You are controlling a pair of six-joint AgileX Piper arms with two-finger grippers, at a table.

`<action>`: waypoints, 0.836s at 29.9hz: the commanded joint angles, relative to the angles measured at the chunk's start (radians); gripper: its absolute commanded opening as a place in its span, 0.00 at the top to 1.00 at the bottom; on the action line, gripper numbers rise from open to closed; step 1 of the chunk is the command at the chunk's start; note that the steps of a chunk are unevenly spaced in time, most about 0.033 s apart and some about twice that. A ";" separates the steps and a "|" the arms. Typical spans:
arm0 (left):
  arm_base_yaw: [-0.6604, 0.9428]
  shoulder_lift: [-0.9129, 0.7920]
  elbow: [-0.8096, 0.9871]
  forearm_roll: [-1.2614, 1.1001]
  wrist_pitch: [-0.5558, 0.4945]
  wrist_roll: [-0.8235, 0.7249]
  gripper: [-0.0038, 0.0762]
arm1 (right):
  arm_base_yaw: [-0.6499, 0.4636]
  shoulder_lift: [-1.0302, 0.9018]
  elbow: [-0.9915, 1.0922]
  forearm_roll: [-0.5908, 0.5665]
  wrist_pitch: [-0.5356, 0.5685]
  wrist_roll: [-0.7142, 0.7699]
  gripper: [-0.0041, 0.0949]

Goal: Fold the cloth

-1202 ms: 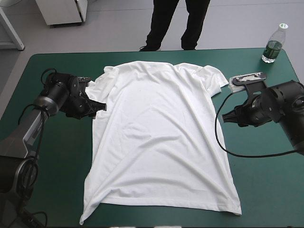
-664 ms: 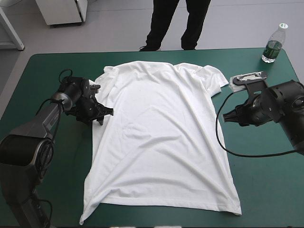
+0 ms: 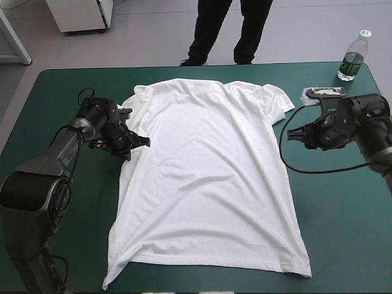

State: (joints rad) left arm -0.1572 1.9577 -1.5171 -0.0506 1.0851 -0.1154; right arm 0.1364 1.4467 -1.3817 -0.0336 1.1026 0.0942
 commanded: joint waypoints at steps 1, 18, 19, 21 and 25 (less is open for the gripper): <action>0.000 -0.015 -0.004 0.034 0.001 -0.003 0.98 | -0.010 0.052 -0.091 0.047 -0.051 -0.040 0.54; 0.000 -0.015 -0.004 0.034 -0.014 0.013 0.98 | 0.001 0.390 -0.261 0.094 -0.066 -0.052 0.47; 0.000 -0.015 -0.004 0.032 -0.016 0.013 0.98 | 0.005 0.402 -0.261 0.107 -0.069 -0.052 0.47; 0.000 -0.015 -0.004 0.029 -0.018 0.013 0.98 | 0.014 0.423 -0.261 0.120 -0.071 -0.063 0.48; 0.000 -0.015 -0.004 0.027 -0.022 0.018 0.98 | 0.042 0.464 -0.266 0.115 -0.095 -0.065 0.48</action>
State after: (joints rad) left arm -0.1572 1.9588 -1.5193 -0.0518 1.0855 -0.1007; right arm 0.1620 1.9398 -1.6132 0.0773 1.0444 0.0431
